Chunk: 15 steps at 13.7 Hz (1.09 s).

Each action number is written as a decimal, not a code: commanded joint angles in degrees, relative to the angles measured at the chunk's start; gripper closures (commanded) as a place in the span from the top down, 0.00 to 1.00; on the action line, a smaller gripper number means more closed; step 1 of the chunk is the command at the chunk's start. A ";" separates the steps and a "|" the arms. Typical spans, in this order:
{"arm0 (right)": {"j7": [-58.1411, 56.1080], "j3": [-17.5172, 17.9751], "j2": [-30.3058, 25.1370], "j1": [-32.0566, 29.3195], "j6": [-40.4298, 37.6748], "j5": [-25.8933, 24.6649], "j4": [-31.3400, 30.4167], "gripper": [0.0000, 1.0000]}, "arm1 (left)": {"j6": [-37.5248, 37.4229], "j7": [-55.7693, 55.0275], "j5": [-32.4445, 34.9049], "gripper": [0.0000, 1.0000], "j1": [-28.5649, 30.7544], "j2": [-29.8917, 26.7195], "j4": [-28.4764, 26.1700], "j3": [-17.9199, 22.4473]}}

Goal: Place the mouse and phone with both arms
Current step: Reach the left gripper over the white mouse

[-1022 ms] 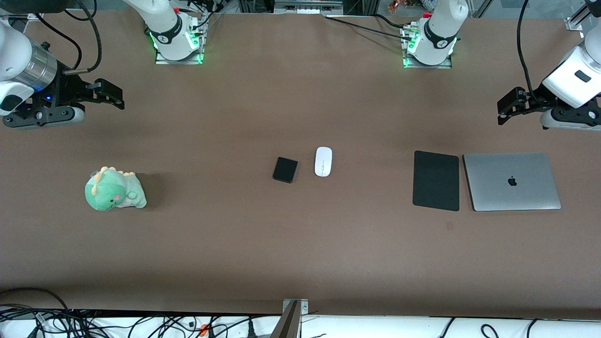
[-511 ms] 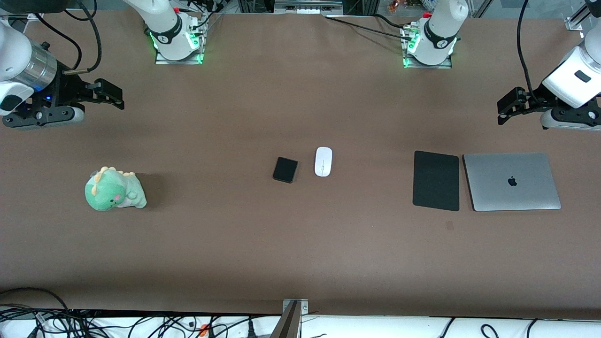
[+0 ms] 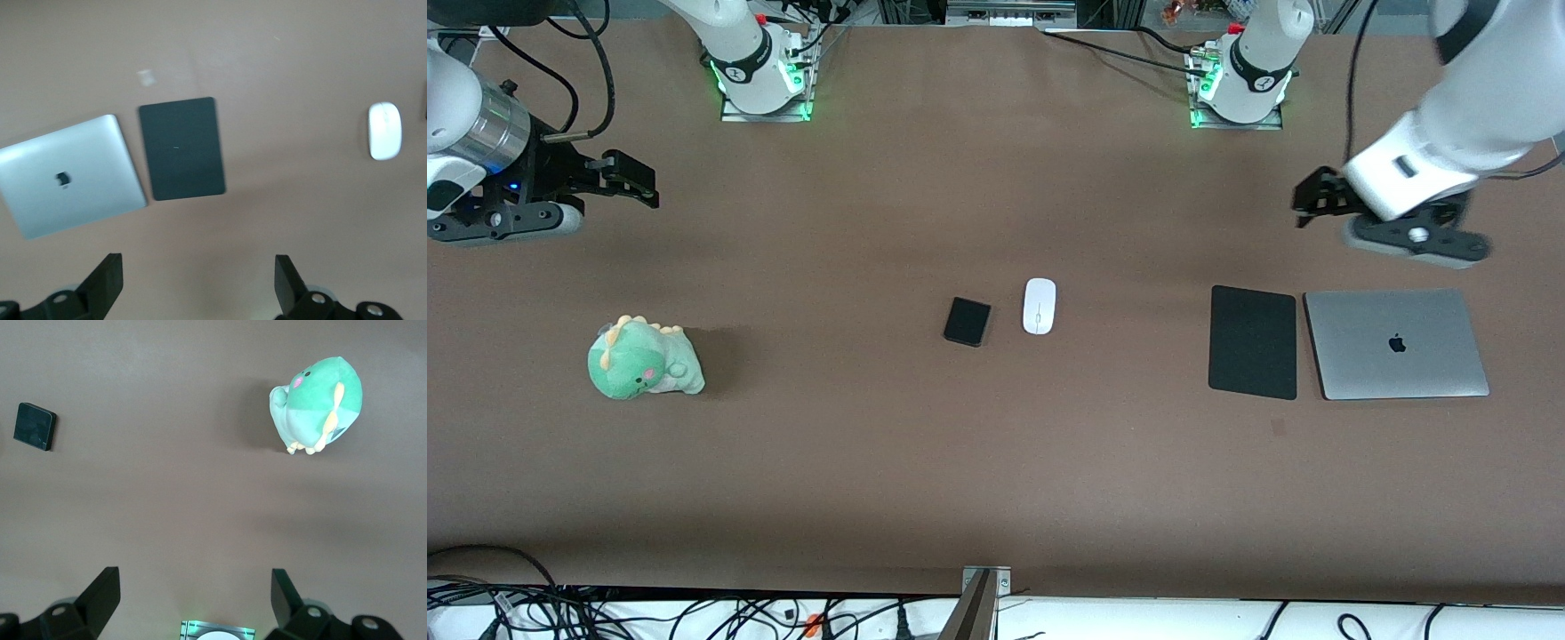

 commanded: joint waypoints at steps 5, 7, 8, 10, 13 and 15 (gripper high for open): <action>-0.97 0.32 -0.53 -0.59 0.93 -0.07 -0.03 1.00 | 11.38 -19.52 -0.21 1.00 -2.15 11.89 0.47 -11.64; -0.97 0.24 -0.79 -0.59 0.58 0.01 0.15 1.00 | 15.69 -24.90 0.23 1.00 -5.84 15.32 0.29 -11.56; -0.89 0.15 -0.88 -0.59 0.67 0.01 0.23 1.00 | 17.71 -26.75 1.28 1.00 -6.90 16.64 0.03 -11.55; -0.97 -0.72 -1.14 -0.59 0.23 0.01 0.23 1.00 | 21.40 -30.52 3.04 1.00 -9.44 19.45 -0.41 -11.56; -0.97 -1.08 -1.32 -0.59 0.06 0.01 0.23 1.00 | 30.80 -39.31 5.84 1.00 -13.66 24.72 -1.72 -11.55; -0.97 -1.00 -1.32 -0.59 0.14 -0.07 0.23 1.00 | 34.85 -41.70 11.46 1.00 -15.08 28.32 -2.69 -11.55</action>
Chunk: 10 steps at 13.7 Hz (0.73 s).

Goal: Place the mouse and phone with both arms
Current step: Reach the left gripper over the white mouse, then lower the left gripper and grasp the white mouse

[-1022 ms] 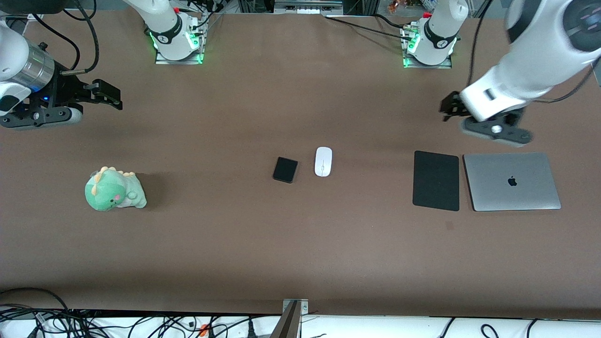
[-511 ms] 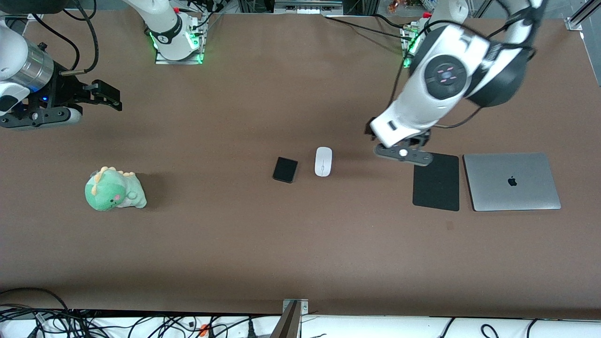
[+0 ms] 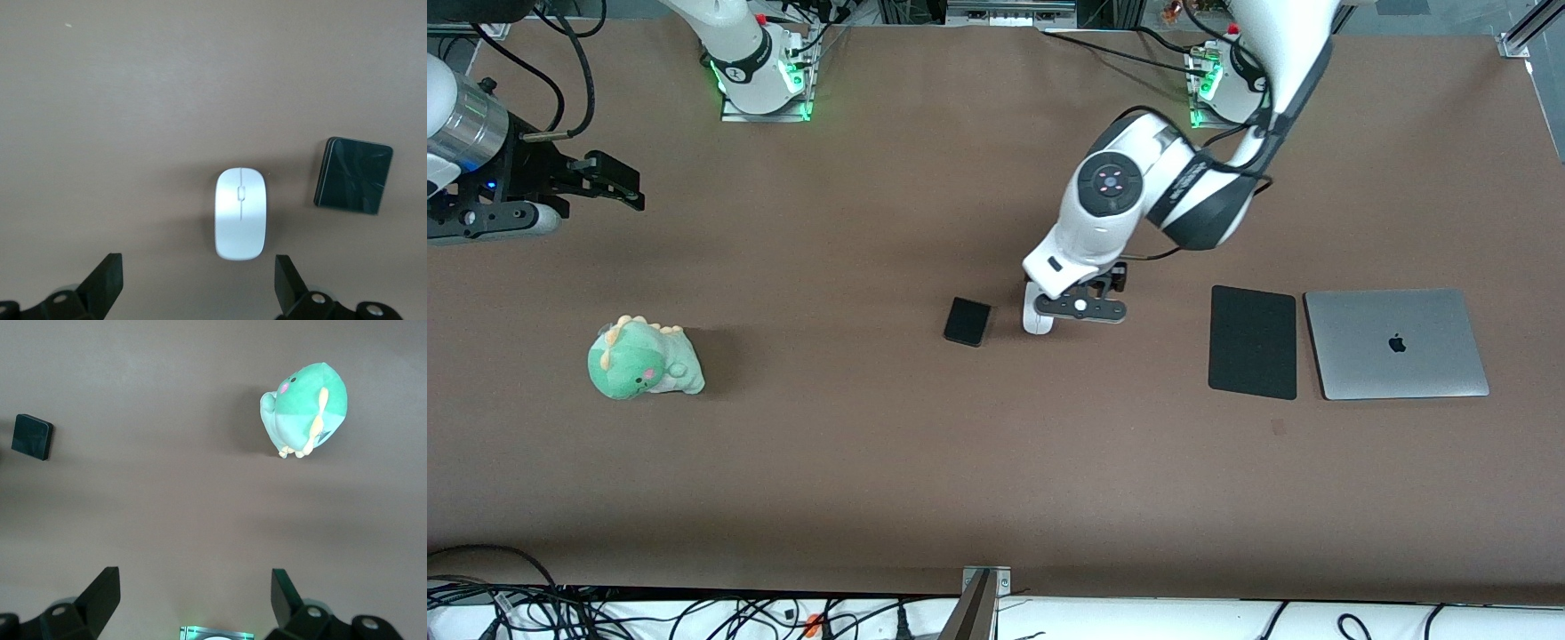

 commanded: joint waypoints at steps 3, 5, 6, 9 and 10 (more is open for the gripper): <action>-0.84 0.75 -1.04 -0.49 -0.30 -0.07 0.17 1.00 | 11.34 -5.16 8.14 1.00 -1.91 6.03 -3.11 0.22; -0.84 0.84 -0.86 -0.49 0.06 0.01 0.70 1.00 | 15.40 -6.04 10.95 1.00 -2.00 7.52 -5.40 0.40; -0.84 0.84 -0.86 -0.49 -0.21 -0.07 0.70 1.00 | 16.72 -7.00 12.01 1.00 -2.09 8.23 -5.93 0.40; -0.84 0.93 -0.95 -0.49 -0.47 -0.07 0.70 1.00 | 18.84 -9.03 14.83 1.00 -2.71 10.25 -6.38 0.40; -0.84 0.93 -0.95 -0.49 -0.47 0.01 0.70 1.00 | 20.06 -9.47 15.01 1.00 -2.79 10.95 -6.46 0.40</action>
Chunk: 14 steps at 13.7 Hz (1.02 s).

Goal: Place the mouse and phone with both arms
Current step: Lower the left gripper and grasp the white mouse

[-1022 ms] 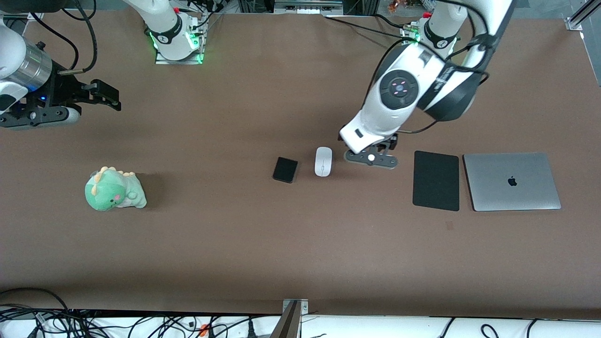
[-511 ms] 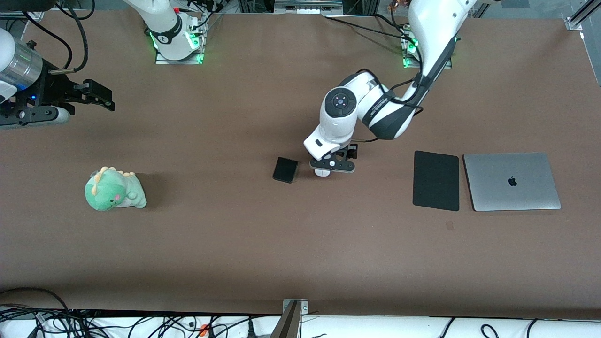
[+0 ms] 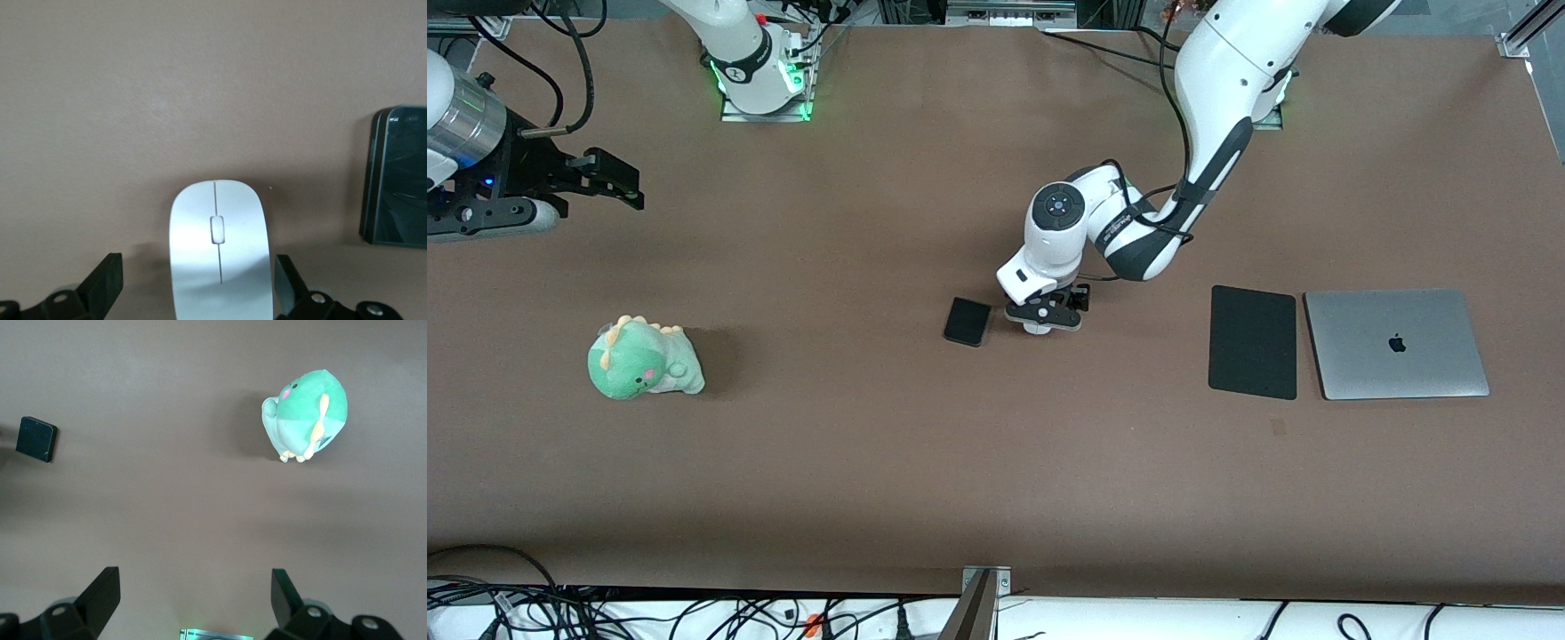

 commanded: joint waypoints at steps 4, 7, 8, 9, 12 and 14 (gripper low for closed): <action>-0.49 0.63 -0.22 -0.25 -0.37 0.01 -0.11 1.00 | 2.51 -2.92 2.28 1.00 -1.13 0.87 -0.43 0.33; -0.40 0.72 0.31 0.02 0.07 0.01 -0.29 1.00 | 2.33 -2.57 2.28 0.48 -1.04 0.61 0.09 0.42; -0.40 0.72 0.31 0.02 -0.02 0.01 -0.29 1.00 | 1.89 -2.92 2.28 0.33 -1.04 0.08 0.35 0.33; -0.23 0.72 0.31 0.02 -0.11 0.01 -0.29 1.00 | 0.85 -2.66 2.28 0.25 -0.61 -1.14 0.36 0.33; -0.14 0.72 0.31 0.02 -0.11 0.01 -0.38 1.00 | -5.74 -1.52 2.02 0.28 1.67 -6.84 0.71 0.16; -0.05 0.72 0.48 0.10 -0.11 0.01 -0.46 1.00 | -10.04 1.45 1.22 0.29 4.66 -10.37 0.80 -0.63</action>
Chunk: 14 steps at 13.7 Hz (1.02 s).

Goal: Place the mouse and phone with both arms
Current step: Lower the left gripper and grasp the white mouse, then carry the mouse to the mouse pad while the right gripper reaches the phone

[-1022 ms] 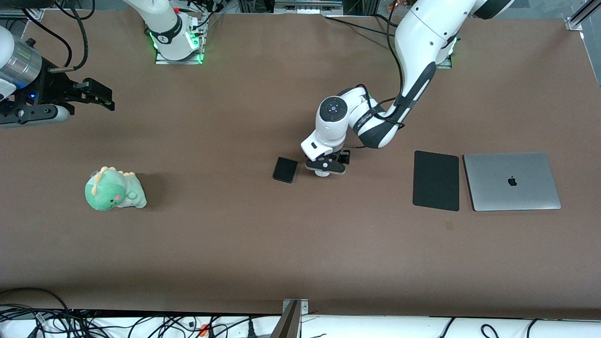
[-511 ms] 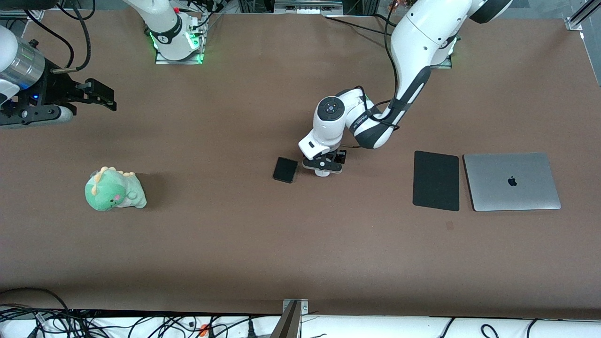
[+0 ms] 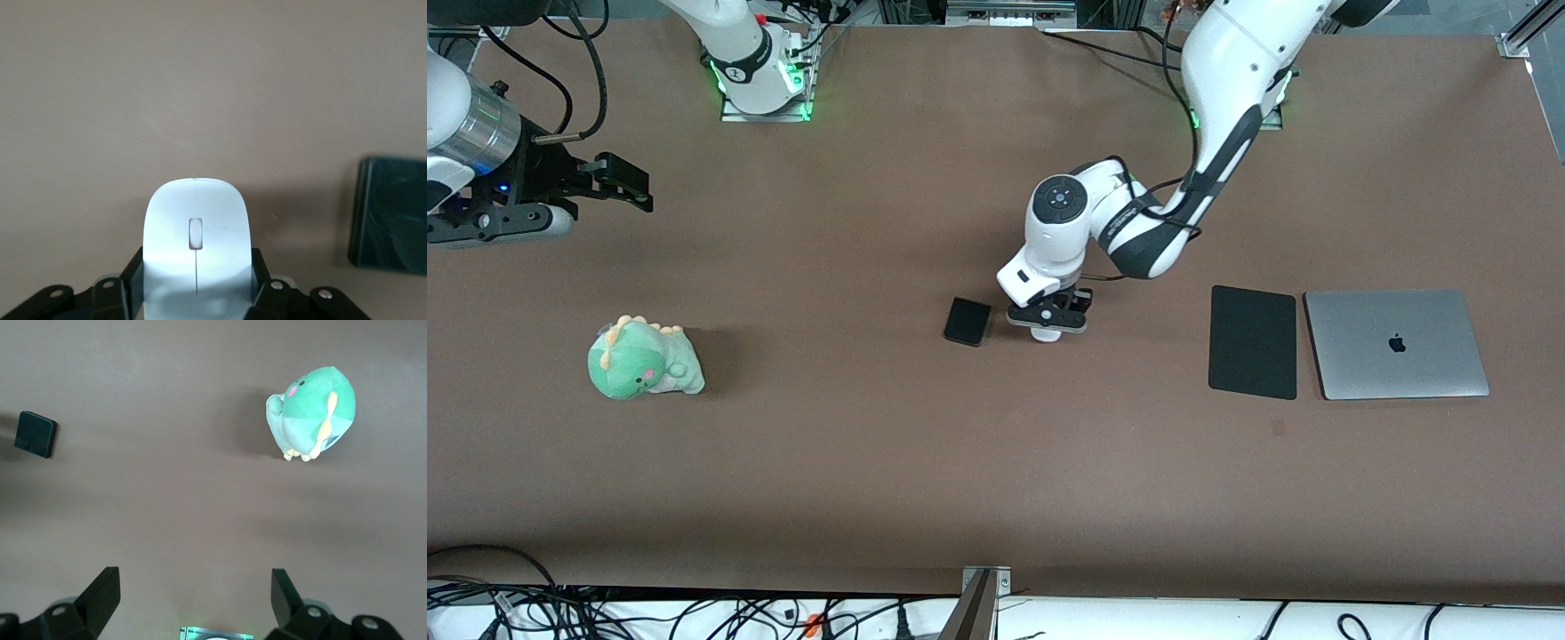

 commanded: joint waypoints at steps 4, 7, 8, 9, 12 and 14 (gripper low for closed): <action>6.16 0.33 2.99 2.57 1.92 0.88 -1.02 1.00 | -15.79 8.12 -1.24 0.29 9.32 -11.35 -1.31 -0.84; 14.69 0.42 5.28 7.22 9.28 1.59 -4.70 1.00 | -18.00 27.23 -8.97 0.32 17.85 -14.35 -1.31 -0.84; 17.07 0.42 6.33 8.81 12.53 2.29 -6.02 1.00 | -18.62 33.66 -10.30 0.32 21.01 -14.79 -1.31 -0.84; 20.05 0.42 8.34 11.17 15.44 3.08 -6.47 1.00 | -19.23 38.59 -10.83 0.32 23.30 -14.97 -1.40 -0.84; 33.48 0.42 15.46 18.73 25.37 3.53 -6.48 1.00 | -19.24 49.34 -11.45 0.36 29.72 -13.31 -1.93 -0.84; 41.49 0.42 19.94 23.13 31.26 3.53 -6.48 1.00 | -18.98 49.98 -12.07 0.37 30.88 -11.90 -2.80 -0.75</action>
